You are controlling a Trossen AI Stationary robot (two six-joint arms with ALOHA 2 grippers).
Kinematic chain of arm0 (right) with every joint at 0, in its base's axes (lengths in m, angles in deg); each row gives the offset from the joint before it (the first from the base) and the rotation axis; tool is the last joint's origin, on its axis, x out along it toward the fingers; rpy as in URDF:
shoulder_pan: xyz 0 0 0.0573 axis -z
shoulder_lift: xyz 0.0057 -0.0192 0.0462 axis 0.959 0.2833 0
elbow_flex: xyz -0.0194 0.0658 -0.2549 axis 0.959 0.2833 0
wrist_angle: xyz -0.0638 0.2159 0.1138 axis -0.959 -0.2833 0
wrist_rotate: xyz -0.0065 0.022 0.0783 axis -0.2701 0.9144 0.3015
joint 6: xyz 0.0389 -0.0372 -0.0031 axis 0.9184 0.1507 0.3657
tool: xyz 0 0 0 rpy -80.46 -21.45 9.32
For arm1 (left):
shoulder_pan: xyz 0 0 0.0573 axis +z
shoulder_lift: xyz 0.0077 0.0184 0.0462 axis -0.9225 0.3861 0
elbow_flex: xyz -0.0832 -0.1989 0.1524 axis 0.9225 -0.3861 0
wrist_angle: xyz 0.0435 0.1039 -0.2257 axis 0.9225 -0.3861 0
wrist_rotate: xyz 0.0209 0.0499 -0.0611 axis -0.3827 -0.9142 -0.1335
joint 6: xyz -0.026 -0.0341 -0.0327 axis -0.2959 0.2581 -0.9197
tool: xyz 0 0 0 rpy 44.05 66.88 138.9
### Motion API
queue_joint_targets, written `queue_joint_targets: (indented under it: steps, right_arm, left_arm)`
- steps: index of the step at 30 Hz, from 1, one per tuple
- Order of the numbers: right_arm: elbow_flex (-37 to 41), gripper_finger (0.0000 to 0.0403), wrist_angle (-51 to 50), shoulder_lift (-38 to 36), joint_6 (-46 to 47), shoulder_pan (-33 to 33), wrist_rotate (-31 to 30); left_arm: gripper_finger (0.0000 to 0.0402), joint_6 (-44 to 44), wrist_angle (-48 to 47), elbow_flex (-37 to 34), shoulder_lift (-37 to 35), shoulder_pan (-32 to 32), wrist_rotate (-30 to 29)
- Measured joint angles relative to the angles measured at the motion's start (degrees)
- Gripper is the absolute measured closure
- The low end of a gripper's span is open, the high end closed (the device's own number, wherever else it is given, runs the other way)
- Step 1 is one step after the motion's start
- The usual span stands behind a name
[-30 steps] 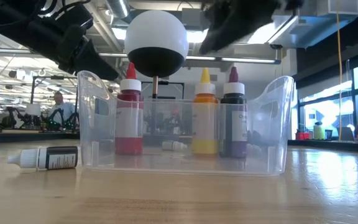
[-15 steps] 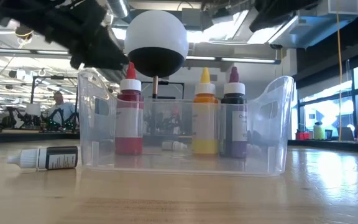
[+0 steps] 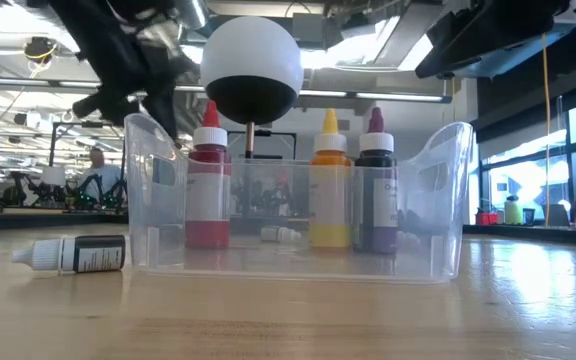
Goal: Pick & Place food coloring
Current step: Put the large blue food coloring bottle into the transparent bin
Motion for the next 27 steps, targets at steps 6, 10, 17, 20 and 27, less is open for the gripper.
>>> queue_joint_targets:
  steps: [6,10,17,20,27]
  right_arm:
    - [-0.02,0.0205,2.29,0.43,-3.79,0.0,-0.41]
    - [-0.02,0.0205,0.91,0.47,-3.82,0.0,-0.39]
    - [-0.02,0.0205,-1.49,0.48,-3.42,0.02,-0.39]
    - [-0.02,0.0205,-1.54,0.5,-3.36,0.0,-0.39]
    - [-0.02,0.0205,-2.06,0.5,-3.78,0.01,-0.39]
  left_arm:
    - [0.0219,-8.35,-0.3,-0.02,7.42,3.93,1.59]
    - [0.0219,-11.89,-0.05,-0.02,12.27,5.03,3.71]
    - [0.0219,-18.54,0.67,-0.04,17.33,6.55,4.48]
    - [0.022,-20.42,1.55,-0.04,18.33,7.14,4.65]
    - [0.022,-21.78,4.44,-0.04,20.54,7.22,5.36]
